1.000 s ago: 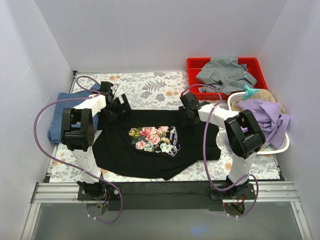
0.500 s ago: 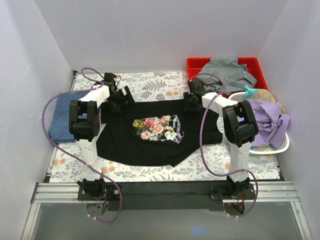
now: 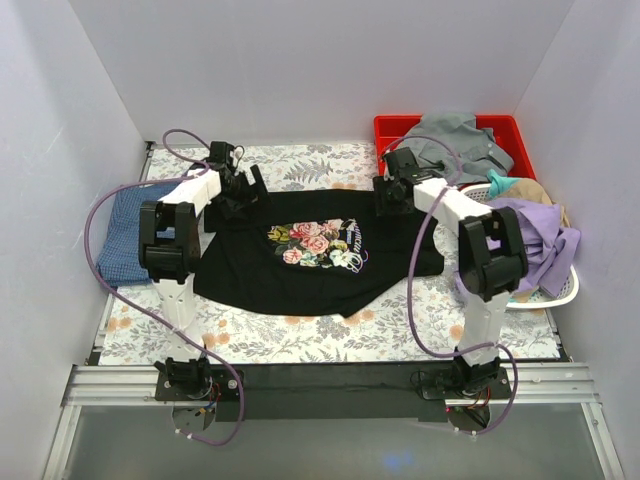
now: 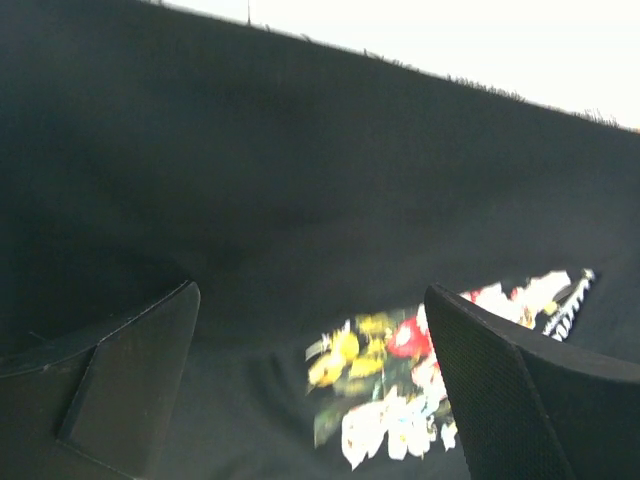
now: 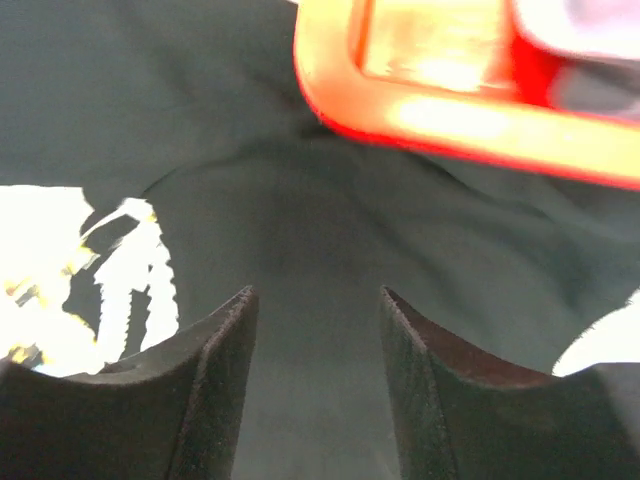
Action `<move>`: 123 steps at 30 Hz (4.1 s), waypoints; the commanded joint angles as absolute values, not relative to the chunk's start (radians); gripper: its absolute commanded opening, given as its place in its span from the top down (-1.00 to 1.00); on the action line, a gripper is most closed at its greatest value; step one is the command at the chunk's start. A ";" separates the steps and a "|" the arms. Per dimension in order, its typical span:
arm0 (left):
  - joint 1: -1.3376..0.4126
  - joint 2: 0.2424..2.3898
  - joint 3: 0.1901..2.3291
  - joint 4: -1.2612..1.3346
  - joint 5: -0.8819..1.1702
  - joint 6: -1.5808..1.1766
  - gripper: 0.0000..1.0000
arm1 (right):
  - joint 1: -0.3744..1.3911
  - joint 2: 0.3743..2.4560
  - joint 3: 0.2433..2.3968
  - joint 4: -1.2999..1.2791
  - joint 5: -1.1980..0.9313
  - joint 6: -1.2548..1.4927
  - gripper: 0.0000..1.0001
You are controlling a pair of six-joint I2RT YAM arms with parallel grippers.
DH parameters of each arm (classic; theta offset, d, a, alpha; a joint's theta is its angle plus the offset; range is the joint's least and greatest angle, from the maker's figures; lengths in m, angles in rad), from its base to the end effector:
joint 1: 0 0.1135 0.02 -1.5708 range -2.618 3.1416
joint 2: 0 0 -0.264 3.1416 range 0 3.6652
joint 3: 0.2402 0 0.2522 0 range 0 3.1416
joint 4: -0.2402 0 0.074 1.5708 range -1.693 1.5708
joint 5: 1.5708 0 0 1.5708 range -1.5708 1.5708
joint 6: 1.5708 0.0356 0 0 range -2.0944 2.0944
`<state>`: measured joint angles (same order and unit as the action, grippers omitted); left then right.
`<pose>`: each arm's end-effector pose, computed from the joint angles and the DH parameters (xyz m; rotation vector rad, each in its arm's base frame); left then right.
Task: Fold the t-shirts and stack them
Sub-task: Fold the tshirt
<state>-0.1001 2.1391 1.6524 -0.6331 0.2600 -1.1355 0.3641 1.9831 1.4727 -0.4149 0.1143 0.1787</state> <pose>0.4507 -0.0545 0.1769 -1.3335 2.5139 -0.6811 0.4076 0.1510 0.2007 -0.1830 2.4828 0.0860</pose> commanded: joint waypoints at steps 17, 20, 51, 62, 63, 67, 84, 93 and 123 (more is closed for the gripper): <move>-0.098 1.543 1.128 -0.738 0.034 -1.215 -0.90 | 0.517 1.525 1.124 -0.353 -0.097 0.227 -0.18; -0.098 1.523 1.082 -0.713 0.023 -1.233 -0.91 | 0.532 1.548 1.138 -0.354 -0.103 0.213 -0.17; -0.098 1.376 0.832 -0.960 -0.164 -1.479 -0.91 | 0.543 2.134 1.620 -0.393 -0.230 0.173 -0.16; -0.098 1.327 0.952 -0.861 -0.084 -1.430 -0.91 | 0.543 2.166 1.580 -0.423 -0.196 0.166 -0.15; -0.098 1.327 0.977 -0.810 -0.068 -1.422 -0.91 | 0.542 2.161 1.571 -0.420 -0.198 0.163 -0.15; -0.098 1.347 0.959 -0.718 -0.075 -1.408 -0.91 | 0.541 2.145 1.565 -0.416 -0.201 0.155 -0.15; -0.098 1.575 0.779 -0.718 -0.276 -1.586 -0.93 | 0.541 2.112 1.542 -0.414 -0.215 0.146 -0.14; -0.113 1.430 0.580 -0.748 -0.170 -1.775 -0.93 | 0.541 2.120 1.539 -0.416 -0.218 0.138 -0.14; -0.170 1.316 0.735 -0.660 -0.431 -1.818 -0.95 | 0.517 2.118 1.542 -0.420 -0.241 0.135 -0.14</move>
<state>-0.1669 1.2678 0.7029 -0.6903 -0.3470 -1.8359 0.5228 2.1277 1.5555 -0.3565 -0.2356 0.1520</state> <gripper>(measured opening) 0.971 0.567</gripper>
